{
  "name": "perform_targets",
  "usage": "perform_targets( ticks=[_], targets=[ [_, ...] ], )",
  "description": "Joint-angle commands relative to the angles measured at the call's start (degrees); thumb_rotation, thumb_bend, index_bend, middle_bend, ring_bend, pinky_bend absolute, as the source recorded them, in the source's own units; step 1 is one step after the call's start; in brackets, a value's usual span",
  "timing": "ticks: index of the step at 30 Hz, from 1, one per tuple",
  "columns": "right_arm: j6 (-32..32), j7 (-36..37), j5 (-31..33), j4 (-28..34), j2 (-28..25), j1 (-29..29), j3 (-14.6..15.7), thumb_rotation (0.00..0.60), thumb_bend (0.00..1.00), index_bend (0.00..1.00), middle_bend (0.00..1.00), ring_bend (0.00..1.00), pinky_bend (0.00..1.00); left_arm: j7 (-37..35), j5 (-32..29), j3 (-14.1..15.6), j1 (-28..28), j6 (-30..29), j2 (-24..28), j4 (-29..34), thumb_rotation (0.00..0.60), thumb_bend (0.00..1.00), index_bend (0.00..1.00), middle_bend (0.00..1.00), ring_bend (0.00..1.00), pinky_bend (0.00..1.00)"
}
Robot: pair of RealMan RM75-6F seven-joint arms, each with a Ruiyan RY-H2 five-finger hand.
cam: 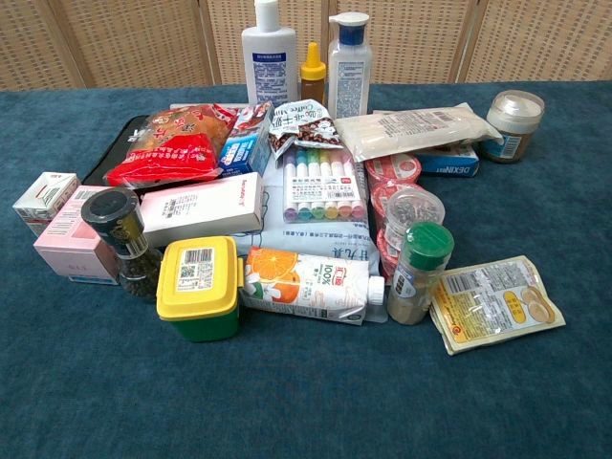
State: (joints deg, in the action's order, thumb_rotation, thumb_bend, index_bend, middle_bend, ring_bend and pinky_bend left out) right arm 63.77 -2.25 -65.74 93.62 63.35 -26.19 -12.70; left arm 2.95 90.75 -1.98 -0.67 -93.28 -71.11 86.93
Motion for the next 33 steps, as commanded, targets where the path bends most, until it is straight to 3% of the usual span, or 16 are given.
perform_targets(
  ticks=[1,18,33],
  targets=[
    [0.0,-0.1,0.0,0.1,0.0,-0.1,0.0,0.600,0.16,0.00,0.11,0.01,0.00,0.0,0.0,0.0,0.0,0.1,0.0,0.0,0.546,0.15,0.08,0.00,0.00,0.00],
    [-2.3,3.3,-0.9,0.1,-0.1,-0.8,-0.4,0.600,0.16,0.00,0.10,0.01,0.00,-0.9,0.3,0.1,0.1,-0.4,0.1,-0.7,0.548,0.15,0.08,0.00,0.00,0.00],
    [-15.9,6.5,0.5,-11.2,6.2,-11.1,-2.9,0.600,0.16,0.00,0.07,0.00,0.00,-0.8,-1.0,0.9,0.7,0.8,-0.7,-1.4,0.547,0.15,0.08,0.00,0.00,0.00]
  ],
)
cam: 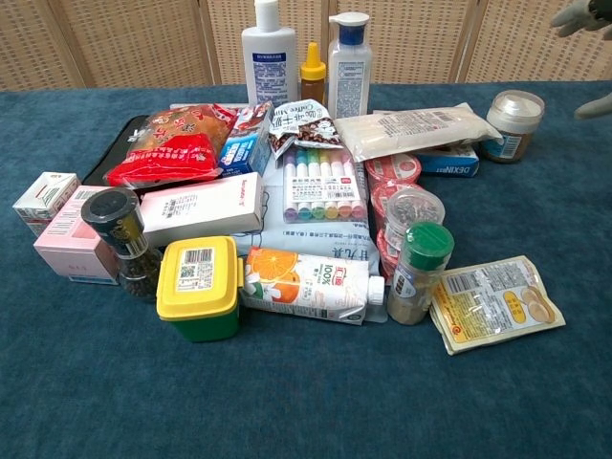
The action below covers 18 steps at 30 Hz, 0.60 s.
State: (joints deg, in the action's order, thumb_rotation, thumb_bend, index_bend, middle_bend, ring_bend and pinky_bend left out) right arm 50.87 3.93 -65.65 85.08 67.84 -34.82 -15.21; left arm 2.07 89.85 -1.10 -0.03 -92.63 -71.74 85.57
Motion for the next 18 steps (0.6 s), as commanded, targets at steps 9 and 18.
perform_targets(
  ticks=[9,18],
  targets=[
    [-12.1,0.7,2.2,-12.5,6.3,-9.6,-1.1,0.600,0.16,0.00,0.05,0.00,0.00,0.2,-0.5,0.1,0.0,0.6,-0.3,-0.1,0.546,0.15,0.08,0.00,0.00,0.00],
    [-21.7,0.4,4.5,-21.4,8.9,-15.3,-0.2,0.600,0.17,0.00,0.00,0.00,0.00,0.7,-0.8,0.0,0.2,0.5,-0.1,0.4,0.547,0.15,0.08,0.00,0.00,0.00]
  ],
)
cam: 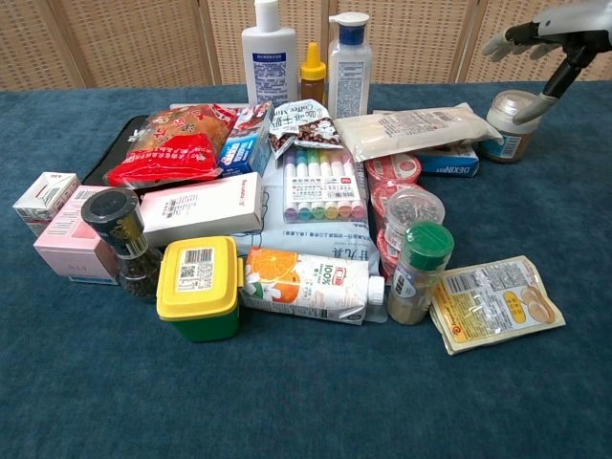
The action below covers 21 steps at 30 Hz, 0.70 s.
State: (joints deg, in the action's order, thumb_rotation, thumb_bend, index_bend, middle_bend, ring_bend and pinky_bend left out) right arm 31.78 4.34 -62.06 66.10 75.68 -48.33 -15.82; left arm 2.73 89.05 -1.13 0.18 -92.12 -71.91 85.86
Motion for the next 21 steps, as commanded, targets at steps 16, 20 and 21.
perform_targets(
  ticks=[16,20,21],
  targets=[
    [-14.0,1.8,1.9,-19.0,7.2,-7.5,2.6,0.600,0.17,0.00,0.00,0.00,0.00,1.8,-0.4,-0.3,0.0,0.1,0.4,1.5,0.546,0.15,0.08,0.00,0.00,0.00],
    [-15.7,2.5,1.6,-22.3,9.1,-8.2,3.0,0.600,0.17,0.00,0.00,0.00,0.00,2.0,-0.5,-0.3,0.1,0.1,0.5,1.7,0.546,0.15,0.08,0.00,0.00,0.00],
    [-15.9,2.6,1.5,-23.0,9.5,-8.3,3.0,0.600,0.17,0.00,0.01,0.00,0.00,2.1,-0.6,-0.3,0.1,0.0,0.5,1.7,0.547,0.15,0.08,0.00,0.00,0.00]
  ],
)
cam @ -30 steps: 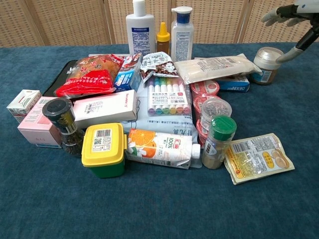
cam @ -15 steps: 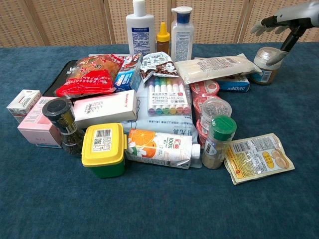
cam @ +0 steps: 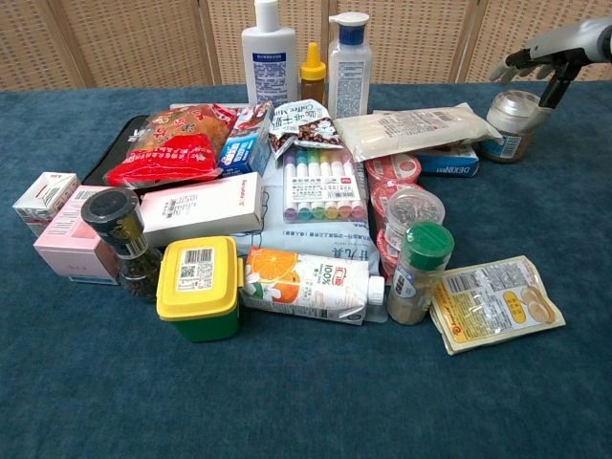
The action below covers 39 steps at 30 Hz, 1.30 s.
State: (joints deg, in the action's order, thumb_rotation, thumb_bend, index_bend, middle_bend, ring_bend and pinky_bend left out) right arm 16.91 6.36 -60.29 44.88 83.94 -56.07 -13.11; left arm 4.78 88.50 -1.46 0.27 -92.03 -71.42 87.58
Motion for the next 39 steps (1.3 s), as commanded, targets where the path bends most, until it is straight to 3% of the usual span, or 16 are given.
perform_targets(
  ticks=[1,7,10,12,14,17,20,30,39],
  targets=[
    [-1.1,0.9,-0.4,-2.6,1.8,-0.6,0.3,0.600,0.17,0.00,0.02,0.00,0.00,0.0,-0.1,0.0,0.1,-0.1,0.0,0.0,0.548,0.15,0.08,0.00,0.00,0.00],
    [-2.0,2.1,-1.1,-6.3,4.4,-1.0,0.2,0.600,0.17,0.00,0.09,0.03,0.00,-0.3,-0.4,0.1,0.6,-0.3,0.0,-0.3,0.545,0.15,0.08,0.00,0.00,0.00],
    [-1.4,2.9,-1.7,-7.4,5.5,-1.0,-0.2,0.600,0.17,0.02,0.22,0.16,0.01,-0.6,-0.5,0.2,0.8,-0.6,0.0,-0.5,0.546,0.15,0.08,0.00,0.00,0.00],
    [-0.6,3.4,-2.2,-7.8,6.0,-0.9,-0.5,0.600,0.17,0.12,0.36,0.32,0.09,-0.8,-0.7,0.2,1.0,-0.7,-0.1,-0.7,0.547,0.15,0.08,0.00,0.00,0.00],
    [0.0,4.0,-2.7,-8.0,6.3,-0.8,-0.7,0.600,0.17,0.28,0.54,0.51,0.25,-1.0,-0.8,0.2,1.1,-0.7,-0.2,-0.9,0.546,0.15,0.08,0.00,0.00,0.00],
    [0.5,4.7,-3.2,-8.7,6.8,-0.5,-0.8,0.600,0.17,0.45,0.72,0.71,0.43,-1.2,-0.7,0.3,1.2,-0.7,-0.4,-1.2,0.547,0.15,0.08,0.00,0.00,0.00],
    [1.5,6.0,-3.6,-8.5,6.7,0.2,-1.3,0.600,0.17,0.50,0.82,0.84,0.55,-1.6,-0.8,0.2,1.3,-0.8,-0.5,-1.5,0.548,0.15,0.08,0.00,0.00,0.00],
    [8.2,7.4,-4.3,0.5,-0.4,4.1,-2.7,0.600,0.17,0.53,0.87,0.93,0.61,-2.3,-0.7,0.1,0.9,-0.1,-1.0,-2.4,0.543,0.15,0.08,0.00,0.00,0.00],
    [15.2,3.3,0.9,19.5,-13.5,7.3,-6.0,0.600,0.17,0.55,0.88,0.97,0.61,-2.9,0.2,0.0,0.1,0.4,-1.4,-2.7,0.544,0.15,0.08,0.00,0.00,0.00]
  ],
)
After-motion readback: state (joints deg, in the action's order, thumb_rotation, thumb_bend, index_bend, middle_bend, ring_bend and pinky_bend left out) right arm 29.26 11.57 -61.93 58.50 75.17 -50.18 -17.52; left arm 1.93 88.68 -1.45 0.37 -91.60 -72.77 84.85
